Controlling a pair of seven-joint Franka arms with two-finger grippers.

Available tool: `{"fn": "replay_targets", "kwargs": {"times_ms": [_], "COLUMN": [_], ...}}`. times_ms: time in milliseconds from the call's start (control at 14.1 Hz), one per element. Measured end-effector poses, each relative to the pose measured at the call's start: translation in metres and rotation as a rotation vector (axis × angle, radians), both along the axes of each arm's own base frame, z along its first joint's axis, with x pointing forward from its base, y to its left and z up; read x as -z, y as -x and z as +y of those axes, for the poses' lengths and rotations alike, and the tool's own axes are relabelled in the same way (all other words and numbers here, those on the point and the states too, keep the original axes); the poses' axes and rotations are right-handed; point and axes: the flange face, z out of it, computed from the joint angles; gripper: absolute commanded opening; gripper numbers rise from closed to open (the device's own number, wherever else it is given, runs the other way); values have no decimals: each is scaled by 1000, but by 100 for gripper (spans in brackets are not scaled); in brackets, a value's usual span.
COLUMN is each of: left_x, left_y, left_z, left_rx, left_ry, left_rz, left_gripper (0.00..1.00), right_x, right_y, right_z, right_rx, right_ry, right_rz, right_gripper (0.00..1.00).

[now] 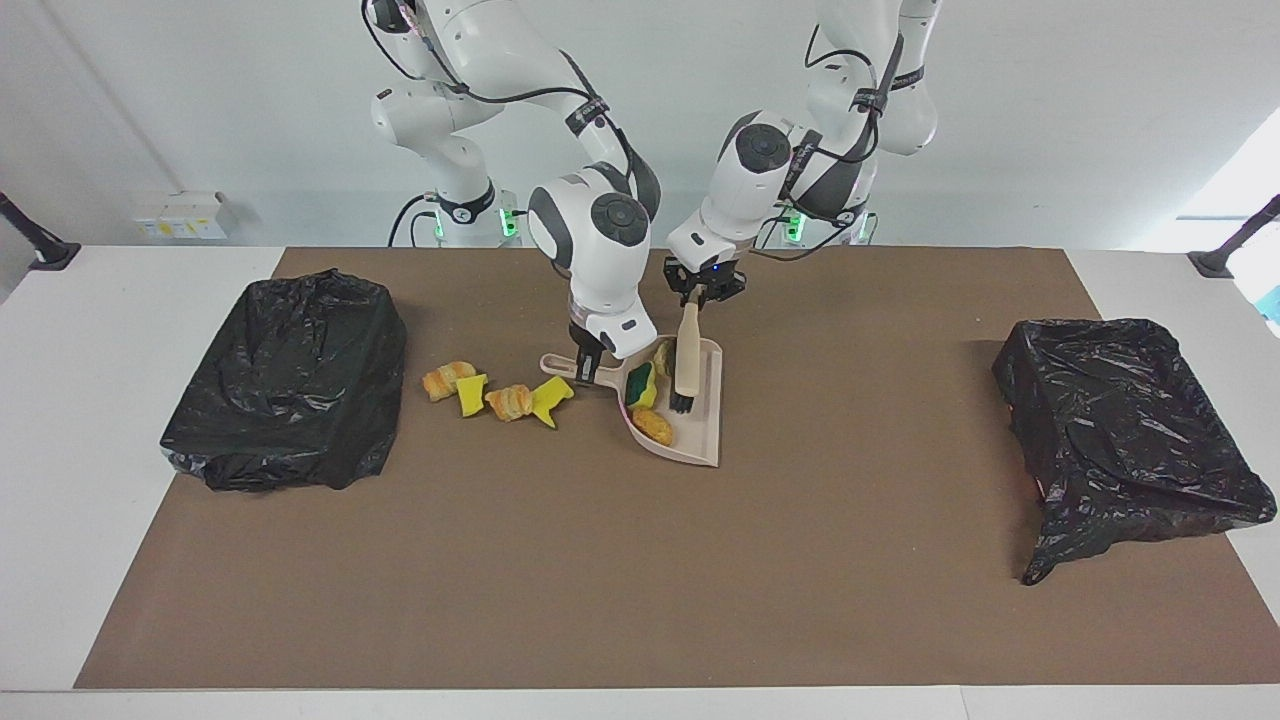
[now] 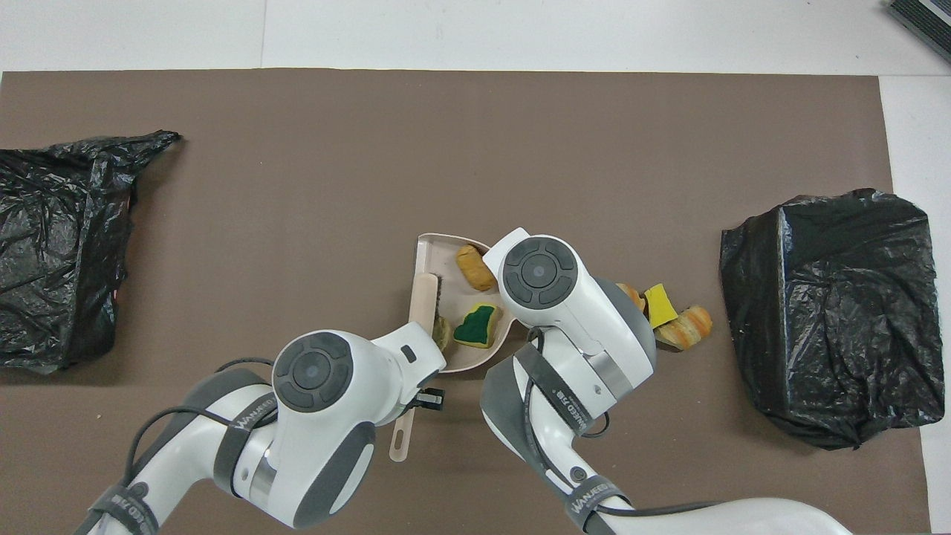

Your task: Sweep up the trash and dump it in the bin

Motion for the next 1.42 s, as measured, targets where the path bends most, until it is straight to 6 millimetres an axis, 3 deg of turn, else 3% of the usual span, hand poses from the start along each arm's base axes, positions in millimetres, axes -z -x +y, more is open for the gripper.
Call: {"fn": "replay_targets", "kwargs": {"times_ms": [285,498,641,783,996,1210,1423], "left_x": [-12,-11,-6,-4,-4,1,10], "left_y": [-51,-66,-65,-64,-49,-7,40], "left_z": [58,87,99,102,80,38,-6], "left_rx": [-91,-144,-158,-203,-248,-232,-220], "left_ry": [-63,-86,-133,-161,-180,-195,-202], "left_rz": [2,27,69,89,95,89,70], "left_gripper": [0,0,0,0,0,0,0], "right_x": [0,-8,-29,-64,-126,-180,-217], "right_y": [-1,-14,-23,-28,-28,-15,5], "right_z": [-2,-23,-46,-77,-138,-209,-287], "right_rx": [5,49,92,149,255,330,335], "right_ry": [0,-5,-11,-10,-16,-7,3], "right_rz": [-1,-12,-27,-37,-66,-72,-42], "right_gripper": [0,0,0,0,0,0,0]}}
